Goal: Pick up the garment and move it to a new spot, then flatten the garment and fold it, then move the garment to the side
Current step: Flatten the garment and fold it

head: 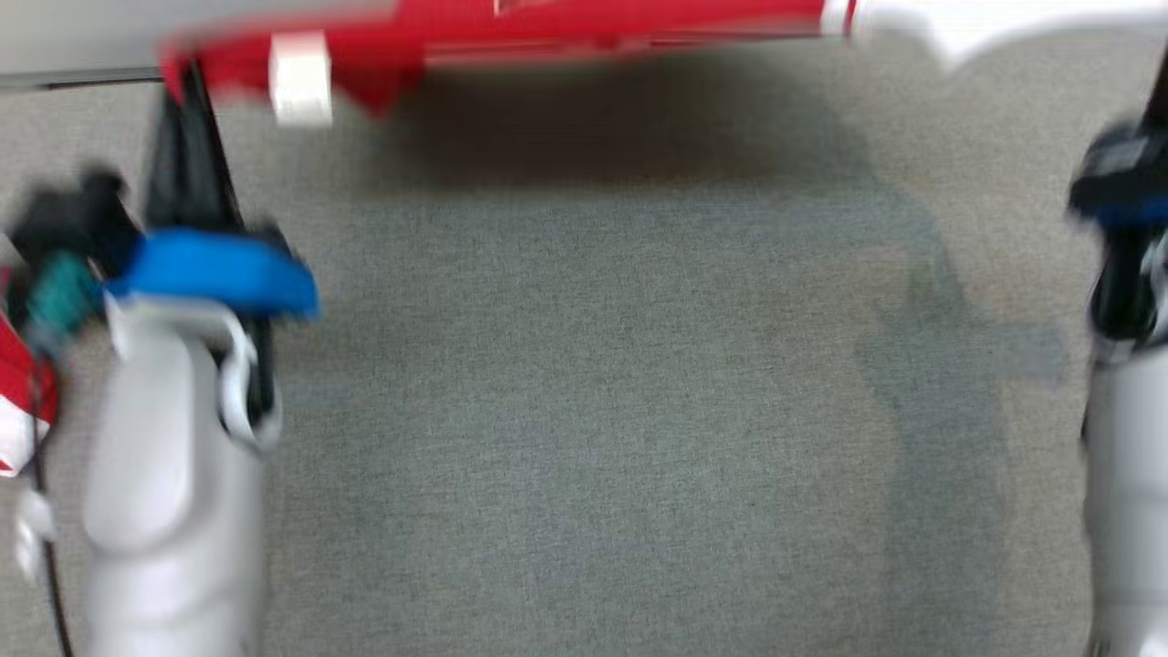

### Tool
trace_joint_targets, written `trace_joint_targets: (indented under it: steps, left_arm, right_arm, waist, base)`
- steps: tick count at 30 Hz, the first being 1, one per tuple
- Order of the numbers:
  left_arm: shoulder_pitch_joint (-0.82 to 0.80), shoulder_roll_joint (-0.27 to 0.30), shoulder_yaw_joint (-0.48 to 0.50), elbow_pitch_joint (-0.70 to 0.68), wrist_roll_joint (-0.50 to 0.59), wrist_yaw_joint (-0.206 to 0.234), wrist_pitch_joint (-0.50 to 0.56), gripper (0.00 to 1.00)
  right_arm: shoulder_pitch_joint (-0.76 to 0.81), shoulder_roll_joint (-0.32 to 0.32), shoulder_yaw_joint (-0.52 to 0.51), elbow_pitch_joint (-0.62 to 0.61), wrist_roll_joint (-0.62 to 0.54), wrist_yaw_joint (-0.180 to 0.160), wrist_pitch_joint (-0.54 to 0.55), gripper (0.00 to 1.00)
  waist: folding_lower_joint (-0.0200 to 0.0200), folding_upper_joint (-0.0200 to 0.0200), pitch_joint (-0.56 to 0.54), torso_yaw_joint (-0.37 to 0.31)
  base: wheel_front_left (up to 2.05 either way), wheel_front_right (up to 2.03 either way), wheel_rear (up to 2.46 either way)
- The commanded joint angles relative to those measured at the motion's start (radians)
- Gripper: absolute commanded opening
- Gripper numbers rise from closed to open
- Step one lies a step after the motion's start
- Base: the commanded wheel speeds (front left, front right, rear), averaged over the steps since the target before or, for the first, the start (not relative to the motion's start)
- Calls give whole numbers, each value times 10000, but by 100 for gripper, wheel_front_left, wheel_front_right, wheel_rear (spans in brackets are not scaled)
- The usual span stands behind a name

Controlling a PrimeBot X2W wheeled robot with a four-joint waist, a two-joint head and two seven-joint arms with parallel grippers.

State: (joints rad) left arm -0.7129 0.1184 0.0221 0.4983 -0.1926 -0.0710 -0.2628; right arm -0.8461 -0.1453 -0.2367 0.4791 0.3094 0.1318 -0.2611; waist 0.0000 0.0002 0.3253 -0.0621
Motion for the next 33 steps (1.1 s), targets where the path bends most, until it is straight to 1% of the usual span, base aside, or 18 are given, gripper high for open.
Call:
trace_joint_targets:
  steps: [1, 4, 6, 8, 10, 12, 17, 23, 28, 31, 33]
  left_arm:
    - [709, -92, 283, 118, -143, -18, -25, 0]
    - [2112, -416, 237, 521, -237, -176, -27, 0]
    - [2850, -513, 235, 787, -347, -255, -26, 0]
    - [3517, -583, 328, 896, -459, -238, -28, 0]
    - [4228, -638, 75, 1079, -506, -316, -28, 0]
    - [4783, -630, -162, 1116, -812, -302, -28, 0]
    - [6072, -651, -563, 935, -1422, 44, -28, 0]
    - [7290, -646, -805, 778, -1605, 311, -27, 0]
    - [8125, -644, -708, 397, -1654, 370, -27, 0]
    - [8395, -652, -631, 57, -1721, 447, -27, 0]
    - [8468, -642, -608, -180, -1742, 481, -29, 0]
  right_arm:
    - [871, -23, -158, 51, 224, -20, -59, 0]
    - [2426, 147, -401, 122, 587, -21, -59, 0]
    - [3387, 307, -342, 254, 716, -21, -59, 0]
    - [4182, 380, -242, 334, 798, -22, -59, 0]
    - [4938, 459, -206, 439, 859, -22, -61, 0]
    - [5576, 585, 4, 569, 907, -20, -58, 0]
    - [6813, 652, 534, 534, 836, -18, -59, 0]
    - [8155, 693, 782, 356, 878, -18, -57, 0]
    - [9134, 685, 1016, 20, 1101, -18, -57, 0]
    - [9452, 626, 927, -309, 1281, -18, -59, 0]
    - [9470, 549, 932, -574, 1191, -19, -59, 0]
  waist:
    - [0, -2, -155, -65]
    - [0, -2, -409, -87]
    - [0, -2, -583, -120]
    - [0, -2, -794, -162]
    - [0, -2, -1048, -193]
    - [0, -2, -1350, -248]
    - [0, -2, -2129, -275]
    - [0, -2, -3009, -73]
    - [0, -2, -3318, 65]
    - [0, -2, -3394, 119]
    - [0, -2, -3364, 150]
  base:
    - [0, 0, 0]
    - [0, 0, 0]
    - [0, 0, 0]
    - [0, 0, 0]
    - [0, 0, 0]
    - [0, 0, 0]
    - [0, 0, 0]
    - [0, 0, 0]
    - [0, 0, 0]
    - [0, 0, 0]
    - [0, 0, 0]
